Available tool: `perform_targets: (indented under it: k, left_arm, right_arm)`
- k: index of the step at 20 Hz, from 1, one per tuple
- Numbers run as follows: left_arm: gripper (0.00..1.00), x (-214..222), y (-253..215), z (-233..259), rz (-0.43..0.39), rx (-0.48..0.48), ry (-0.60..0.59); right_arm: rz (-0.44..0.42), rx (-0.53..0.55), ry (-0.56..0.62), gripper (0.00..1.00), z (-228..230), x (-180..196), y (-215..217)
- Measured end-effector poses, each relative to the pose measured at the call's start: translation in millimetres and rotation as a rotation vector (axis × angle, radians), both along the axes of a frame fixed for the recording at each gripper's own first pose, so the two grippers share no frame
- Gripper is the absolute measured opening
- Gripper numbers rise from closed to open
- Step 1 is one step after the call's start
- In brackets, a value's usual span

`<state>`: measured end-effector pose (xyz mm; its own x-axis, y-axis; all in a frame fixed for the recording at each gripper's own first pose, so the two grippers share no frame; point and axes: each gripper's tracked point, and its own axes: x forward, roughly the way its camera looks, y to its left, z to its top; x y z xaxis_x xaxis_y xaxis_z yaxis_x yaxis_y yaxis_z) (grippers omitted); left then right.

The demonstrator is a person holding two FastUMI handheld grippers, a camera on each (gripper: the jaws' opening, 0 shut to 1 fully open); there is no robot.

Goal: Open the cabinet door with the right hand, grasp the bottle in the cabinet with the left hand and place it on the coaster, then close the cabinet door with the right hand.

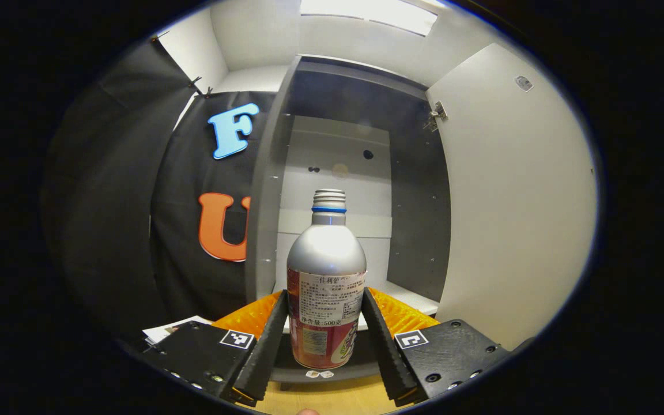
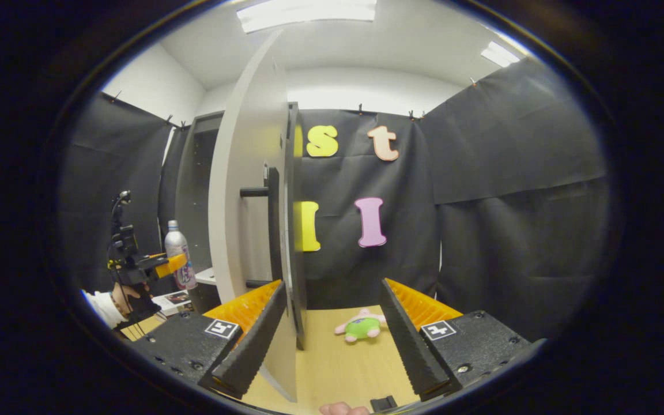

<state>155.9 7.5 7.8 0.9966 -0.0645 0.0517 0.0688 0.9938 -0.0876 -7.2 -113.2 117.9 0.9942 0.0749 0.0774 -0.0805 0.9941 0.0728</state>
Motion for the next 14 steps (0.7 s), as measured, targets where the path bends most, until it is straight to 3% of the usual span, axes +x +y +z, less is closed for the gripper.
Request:
perform_targets:
  k: [6,14]
  left_arm:
    - [0.74,-65,44,-72,0.154,0.112,0.018]
    - [0.74,-104,67,-212,0.277,0.081,0.165]
  right_arm:
    - [0.002,0.016,-0.008,0.96,7,-1,0]
    - [-0.021,0.008,0.000,0.96,20,-6,0]
